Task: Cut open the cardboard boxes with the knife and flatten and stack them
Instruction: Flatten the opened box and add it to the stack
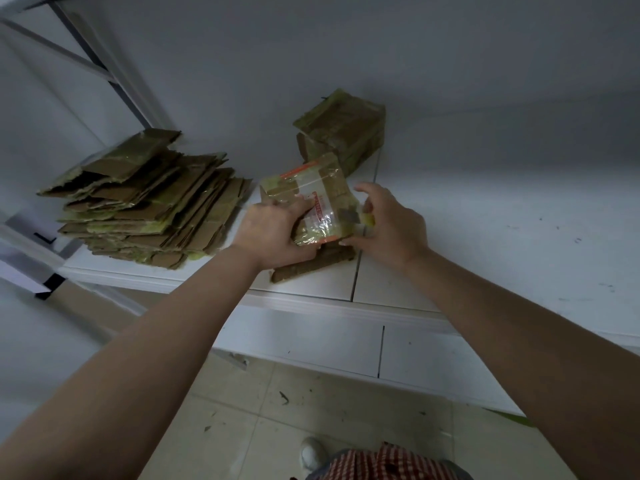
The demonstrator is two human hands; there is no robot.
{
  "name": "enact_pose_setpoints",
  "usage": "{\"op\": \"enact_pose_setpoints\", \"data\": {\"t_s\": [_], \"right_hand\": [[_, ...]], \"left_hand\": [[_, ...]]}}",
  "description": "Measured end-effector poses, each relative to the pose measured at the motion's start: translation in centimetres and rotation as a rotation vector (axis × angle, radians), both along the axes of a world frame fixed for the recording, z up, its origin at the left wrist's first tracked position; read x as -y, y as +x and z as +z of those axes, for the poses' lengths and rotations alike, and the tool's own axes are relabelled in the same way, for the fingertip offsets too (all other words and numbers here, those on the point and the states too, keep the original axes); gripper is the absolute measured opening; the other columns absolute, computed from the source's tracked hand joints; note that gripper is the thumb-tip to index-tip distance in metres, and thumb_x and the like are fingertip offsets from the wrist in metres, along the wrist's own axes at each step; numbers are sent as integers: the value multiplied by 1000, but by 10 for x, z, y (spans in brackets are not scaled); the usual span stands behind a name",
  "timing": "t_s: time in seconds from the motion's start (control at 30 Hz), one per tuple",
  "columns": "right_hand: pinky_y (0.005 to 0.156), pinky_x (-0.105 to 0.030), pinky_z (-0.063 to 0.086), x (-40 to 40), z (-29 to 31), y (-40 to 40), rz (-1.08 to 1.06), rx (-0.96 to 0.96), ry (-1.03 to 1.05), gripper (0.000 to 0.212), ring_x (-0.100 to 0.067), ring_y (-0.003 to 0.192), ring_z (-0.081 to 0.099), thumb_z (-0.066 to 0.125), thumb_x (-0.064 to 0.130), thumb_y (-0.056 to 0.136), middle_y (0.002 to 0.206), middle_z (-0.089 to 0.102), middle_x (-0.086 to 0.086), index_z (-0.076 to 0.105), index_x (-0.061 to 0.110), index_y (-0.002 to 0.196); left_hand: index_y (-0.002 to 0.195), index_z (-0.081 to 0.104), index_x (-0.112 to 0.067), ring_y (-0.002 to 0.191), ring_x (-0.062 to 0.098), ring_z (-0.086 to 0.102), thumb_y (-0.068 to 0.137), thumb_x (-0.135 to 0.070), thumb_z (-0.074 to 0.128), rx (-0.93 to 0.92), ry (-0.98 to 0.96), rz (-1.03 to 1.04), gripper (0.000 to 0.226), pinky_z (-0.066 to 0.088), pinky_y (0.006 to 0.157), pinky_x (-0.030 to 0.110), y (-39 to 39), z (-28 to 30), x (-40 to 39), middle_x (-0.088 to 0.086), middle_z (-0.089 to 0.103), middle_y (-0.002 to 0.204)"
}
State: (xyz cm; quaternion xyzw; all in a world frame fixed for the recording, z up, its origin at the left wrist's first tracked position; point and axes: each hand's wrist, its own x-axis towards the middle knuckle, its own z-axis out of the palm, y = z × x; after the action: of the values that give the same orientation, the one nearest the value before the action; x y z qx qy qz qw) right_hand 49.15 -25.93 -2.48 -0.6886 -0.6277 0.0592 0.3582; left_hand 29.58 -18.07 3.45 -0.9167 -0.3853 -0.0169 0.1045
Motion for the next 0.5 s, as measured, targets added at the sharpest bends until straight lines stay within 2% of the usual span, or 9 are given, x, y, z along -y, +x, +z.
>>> {"op": "enact_pose_setpoints", "data": {"t_s": [0.1, 0.2, 0.3, 0.43, 0.5], "right_hand": [[74, -30, 48, -8, 8, -4, 59, 208, -4, 66, -22, 95, 62, 72, 36, 77, 128, 53, 2, 44, 27, 136], [81, -32, 48, -11, 12, 1, 120, 157, -9, 62, -22, 96, 62, 74, 32, 74, 120, 60, 2, 51, 23, 131], [79, -29, 45, -10, 18, 7, 194, 133, -34, 57, -23, 91, 62, 74, 33, 73, 107, 67, -1, 58, 22, 127], [85, -33, 48, -10, 25, 18, 258, 49, -115, 67, -22, 96, 61, 74, 48, 73, 111, 67, -3, 54, 25, 133], [85, -34, 50, -6, 25, 22, 220, -131, -112, 85, -19, 96, 62, 70, 65, 61, 107, 67, 1, 52, 22, 132]], "left_hand": [[139, 48, -26, 104, 35, 61, 59, -73, 35, 17, -6, 4, 94, 46, 85, 34, -4, -2, -3, 6, 63, 128], [139, 48, -26, 104, 34, 61, 60, -73, 35, 24, 1, 1, 93, 46, 84, 33, -6, -1, -2, 5, 64, 126], [138, 49, -25, 108, 31, 58, 62, -72, 33, 34, -22, -23, 91, 44, 85, 32, -6, 0, -1, 3, 63, 127], [141, 48, -25, 118, 28, 54, 65, -71, 27, 51, -74, -40, 91, 41, 92, 30, -7, 5, -1, 3, 57, 137], [140, 48, -28, 118, 25, 54, 69, -73, 24, 58, -111, -22, 88, 39, 89, 27, -8, 10, -3, 2, 57, 136]]}}
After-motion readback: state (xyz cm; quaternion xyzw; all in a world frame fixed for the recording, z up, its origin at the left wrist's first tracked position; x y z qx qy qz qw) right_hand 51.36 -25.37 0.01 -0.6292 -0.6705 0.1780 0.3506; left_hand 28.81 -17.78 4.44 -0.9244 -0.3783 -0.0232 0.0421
